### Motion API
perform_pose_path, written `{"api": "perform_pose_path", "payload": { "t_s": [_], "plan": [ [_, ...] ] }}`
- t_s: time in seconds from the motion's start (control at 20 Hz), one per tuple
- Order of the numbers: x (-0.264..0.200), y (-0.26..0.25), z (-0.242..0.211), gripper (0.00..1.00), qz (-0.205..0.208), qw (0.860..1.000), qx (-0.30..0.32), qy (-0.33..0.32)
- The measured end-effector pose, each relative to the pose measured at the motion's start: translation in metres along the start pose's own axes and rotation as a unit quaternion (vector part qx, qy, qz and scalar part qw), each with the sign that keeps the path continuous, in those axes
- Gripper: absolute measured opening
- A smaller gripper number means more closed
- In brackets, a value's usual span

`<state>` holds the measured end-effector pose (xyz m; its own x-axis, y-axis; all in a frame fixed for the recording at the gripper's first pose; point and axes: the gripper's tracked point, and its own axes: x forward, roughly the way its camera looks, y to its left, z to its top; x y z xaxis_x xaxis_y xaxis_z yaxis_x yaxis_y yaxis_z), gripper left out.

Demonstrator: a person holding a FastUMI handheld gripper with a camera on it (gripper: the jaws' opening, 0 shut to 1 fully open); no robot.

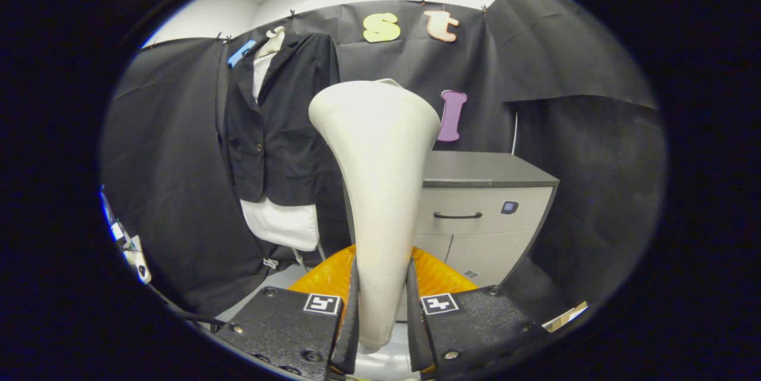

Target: Iron the clothes twice with a garment steamer, once on the left side and once on the right side.

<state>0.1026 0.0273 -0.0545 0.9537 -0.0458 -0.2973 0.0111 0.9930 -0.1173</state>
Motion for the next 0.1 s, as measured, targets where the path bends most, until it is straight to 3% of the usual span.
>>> {"api": "perform_pose_path", "payload": {
  "t_s": [0.1],
  "plan": [
    [-0.0130, -0.0132, -0.0083, 0.36, 0.009, 1.000, 0.002, 0.006]
  ]
}}
